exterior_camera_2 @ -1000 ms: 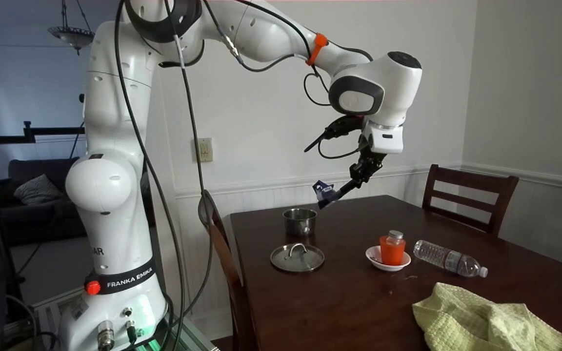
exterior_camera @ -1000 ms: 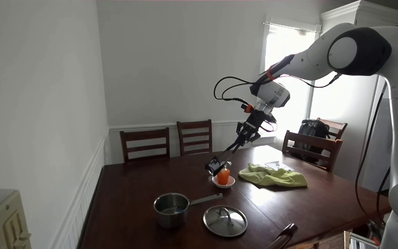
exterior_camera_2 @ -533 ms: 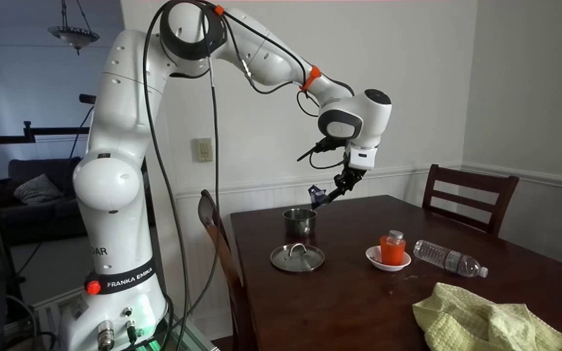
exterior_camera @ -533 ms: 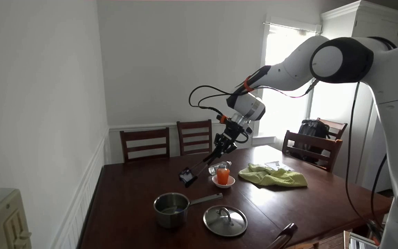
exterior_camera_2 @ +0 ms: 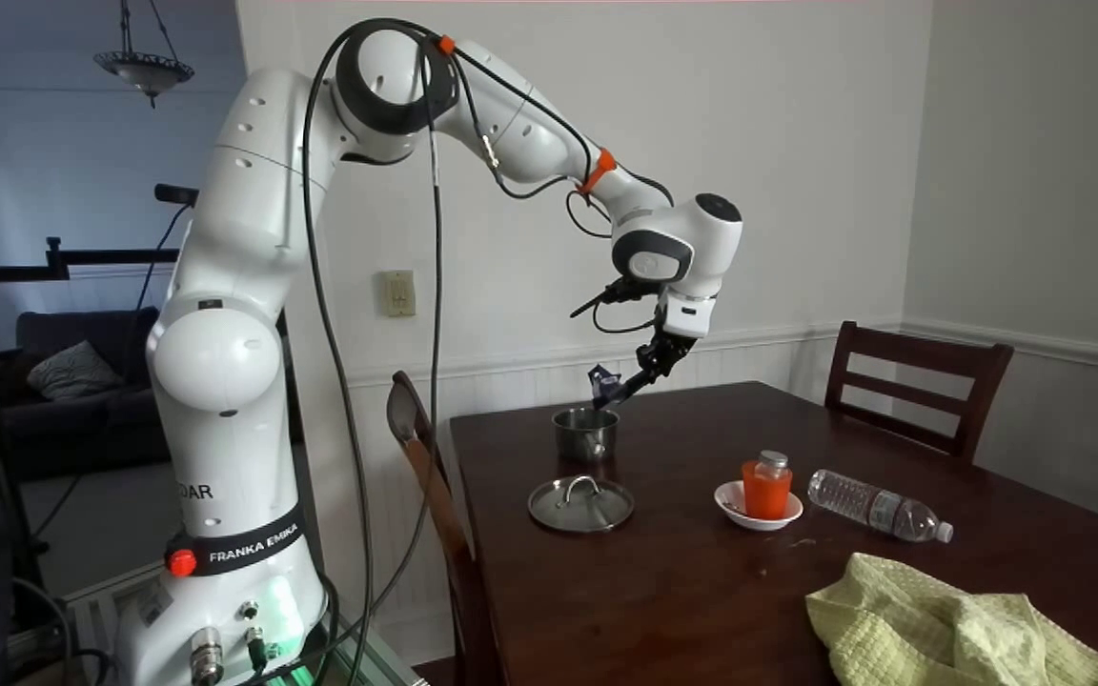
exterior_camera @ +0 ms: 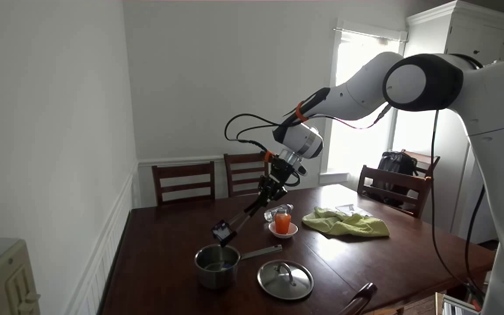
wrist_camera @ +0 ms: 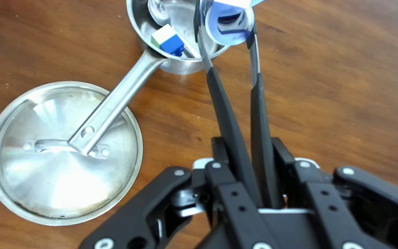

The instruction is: Pick up the clamp tong and use it to move the object between the clamps into the pot

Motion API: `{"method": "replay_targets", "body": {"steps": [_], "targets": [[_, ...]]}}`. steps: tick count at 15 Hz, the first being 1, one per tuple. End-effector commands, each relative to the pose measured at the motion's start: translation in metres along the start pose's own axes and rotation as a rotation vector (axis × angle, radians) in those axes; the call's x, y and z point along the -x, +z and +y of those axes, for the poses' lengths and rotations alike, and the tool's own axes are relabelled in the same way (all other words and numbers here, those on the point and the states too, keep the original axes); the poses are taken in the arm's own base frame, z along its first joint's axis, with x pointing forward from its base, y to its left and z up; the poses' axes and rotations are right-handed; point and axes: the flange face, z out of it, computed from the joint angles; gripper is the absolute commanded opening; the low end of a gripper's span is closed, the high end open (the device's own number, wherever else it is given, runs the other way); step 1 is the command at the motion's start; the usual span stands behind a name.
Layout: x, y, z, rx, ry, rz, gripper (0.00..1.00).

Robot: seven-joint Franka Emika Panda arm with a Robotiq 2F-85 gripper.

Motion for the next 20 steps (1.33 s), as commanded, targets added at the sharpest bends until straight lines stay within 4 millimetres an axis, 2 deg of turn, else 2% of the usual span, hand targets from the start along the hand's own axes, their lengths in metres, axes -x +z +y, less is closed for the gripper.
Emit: {"method": "replay_targets", "body": {"steps": [1, 5, 6, 9, 10, 11, 12, 13, 16, 18, 20], "targets": [[-0.0019, -0.0022, -0.0018, 0.037, 0.011, -0.023, 0.09], [0.0007, 0.0024, 0.0006, 0.071, 0.004, -0.043, 0.09], [0.0010, 0.0031, 0.0009, 0.076, 0.004, -0.044, 0.13], [0.0012, 0.0041, 0.0017, 0.085, 0.003, -0.048, 0.61], [0.0012, 0.0041, 0.0015, 0.084, 0.003, -0.046, 0.66], [0.0011, 0.0039, 0.0013, 0.082, 0.002, -0.045, 0.24], [0.0013, 0.0035, 0.0007, 0.079, 0.002, -0.043, 0.29], [0.0015, 0.0030, -0.0002, 0.076, -0.001, -0.041, 0.28], [0.0029, 0.0016, -0.0014, 0.069, -0.007, -0.040, 0.05], [0.0037, 0.0014, -0.0023, 0.068, -0.008, -0.039, 0.00], [0.0045, 0.0003, -0.0031, 0.066, -0.016, -0.042, 0.00]]}}
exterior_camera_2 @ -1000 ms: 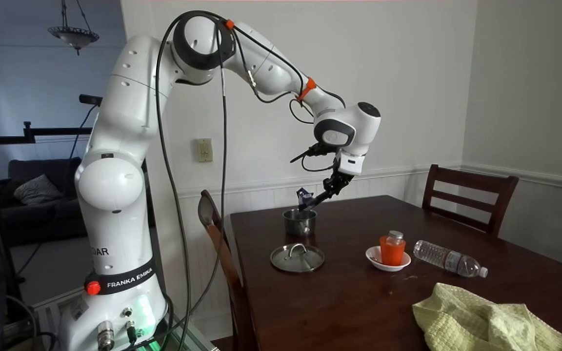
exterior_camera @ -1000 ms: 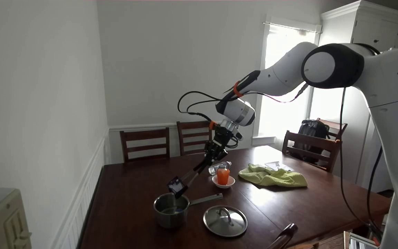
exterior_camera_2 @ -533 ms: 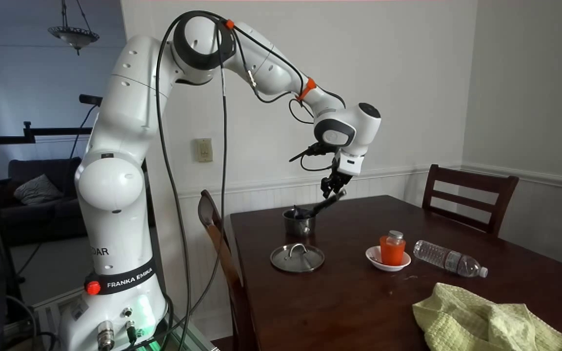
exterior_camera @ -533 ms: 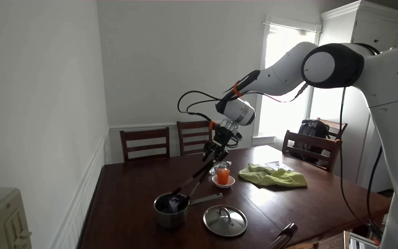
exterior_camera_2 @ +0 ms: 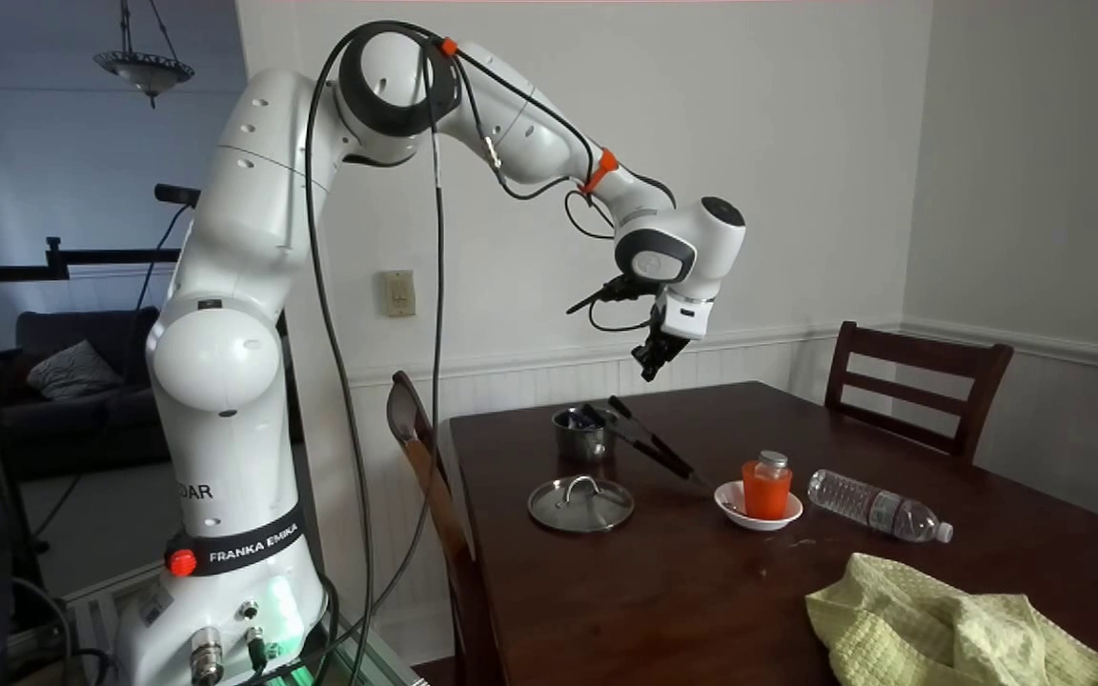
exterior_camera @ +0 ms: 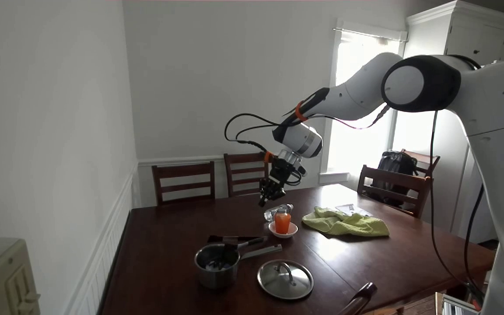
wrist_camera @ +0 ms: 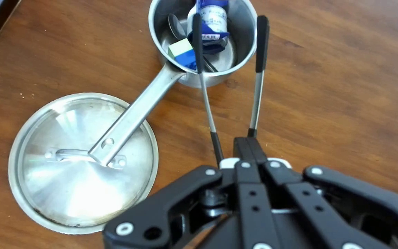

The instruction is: Pick up the clamp tong and use it to move the object between the clamps into the pot

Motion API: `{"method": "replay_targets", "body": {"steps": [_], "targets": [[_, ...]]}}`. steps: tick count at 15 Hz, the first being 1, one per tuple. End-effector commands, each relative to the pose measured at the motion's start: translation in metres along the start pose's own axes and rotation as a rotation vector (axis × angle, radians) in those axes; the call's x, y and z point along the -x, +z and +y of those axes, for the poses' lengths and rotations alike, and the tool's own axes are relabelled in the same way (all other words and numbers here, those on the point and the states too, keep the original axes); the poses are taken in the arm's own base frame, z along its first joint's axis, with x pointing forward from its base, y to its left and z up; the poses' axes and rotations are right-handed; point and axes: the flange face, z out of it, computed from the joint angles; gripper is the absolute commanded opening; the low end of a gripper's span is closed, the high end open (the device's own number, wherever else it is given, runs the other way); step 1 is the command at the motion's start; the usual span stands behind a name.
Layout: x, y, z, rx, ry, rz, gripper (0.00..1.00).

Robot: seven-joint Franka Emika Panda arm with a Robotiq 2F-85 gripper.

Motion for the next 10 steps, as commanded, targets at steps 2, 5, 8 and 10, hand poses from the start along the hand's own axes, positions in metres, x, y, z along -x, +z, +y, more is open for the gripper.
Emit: {"method": "replay_targets", "body": {"steps": [2, 5, 8, 10], "targets": [[-0.001, -0.008, -0.004, 0.033, -0.026, 0.038, 0.00], [-0.005, -0.018, 0.006, 0.111, -0.136, 0.101, 0.33], [0.002, -0.027, 0.021, 0.170, -0.316, 0.102, 0.54], [-0.003, -0.014, 0.009, 0.142, -0.242, 0.106, 0.43]]}}
